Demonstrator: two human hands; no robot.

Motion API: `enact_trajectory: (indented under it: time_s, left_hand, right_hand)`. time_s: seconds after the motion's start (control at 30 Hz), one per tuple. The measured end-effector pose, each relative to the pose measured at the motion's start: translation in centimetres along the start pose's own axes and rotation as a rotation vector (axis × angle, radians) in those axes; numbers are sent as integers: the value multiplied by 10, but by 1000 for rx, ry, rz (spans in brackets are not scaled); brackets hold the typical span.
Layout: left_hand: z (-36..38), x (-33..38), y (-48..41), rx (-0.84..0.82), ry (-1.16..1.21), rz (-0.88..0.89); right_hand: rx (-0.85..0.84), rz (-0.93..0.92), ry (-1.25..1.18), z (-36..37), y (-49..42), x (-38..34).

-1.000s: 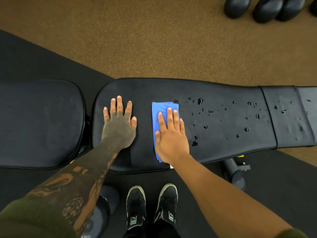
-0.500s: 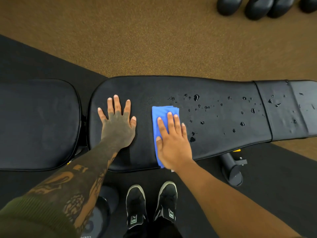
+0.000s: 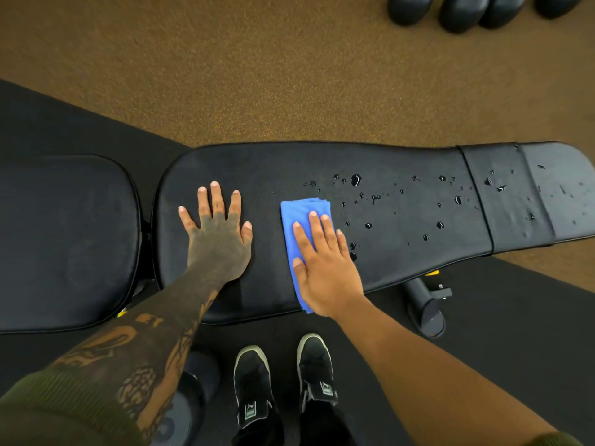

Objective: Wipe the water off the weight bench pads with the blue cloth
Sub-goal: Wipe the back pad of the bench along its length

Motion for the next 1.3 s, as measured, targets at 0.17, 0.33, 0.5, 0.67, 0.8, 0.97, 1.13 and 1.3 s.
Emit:
enact_trajectory:
  time_s: [0.17,0.33,0.5,0.67,0.8,0.97,1.13,1.3]
  left_hand:
    - [1,5,-1,-16,2,-22]
    - [-1,9,0,-10,-6,-28]
    - [-5,11,5,11,12,-52]
    - [-1,22,10,16,29,-52]
    - [-1,34,12,45,28,-60]
    - [-2,46,10,60,63,-74]
    - [5,46,10,24,79,-87]
    - [7,45,8,6,72,-103]
  right_hand:
    - [32,81,-44,-15,-21,8]
    - [8,-9,10,-8,-15,-6]
    - [16,-78,28,-1,3,12]
    - [24,7,-6,-12,-10,39]
    - [4,-3,-1,-15,-17,26]
    - [2,-151,53,-5,1,20]
    - [8,-107,53,-8,5,53]
    - [8,3,1,-25,-24,58]
Point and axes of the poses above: each hand's wrist, its own y-axis away from the middle knuckle, its own z-axis out of the palm, x = y × z, the point moved 9 cm from there along -y, towards the middle knuckle, and after that the axes turned 15 degrees about -x, right-handed, at the moved point
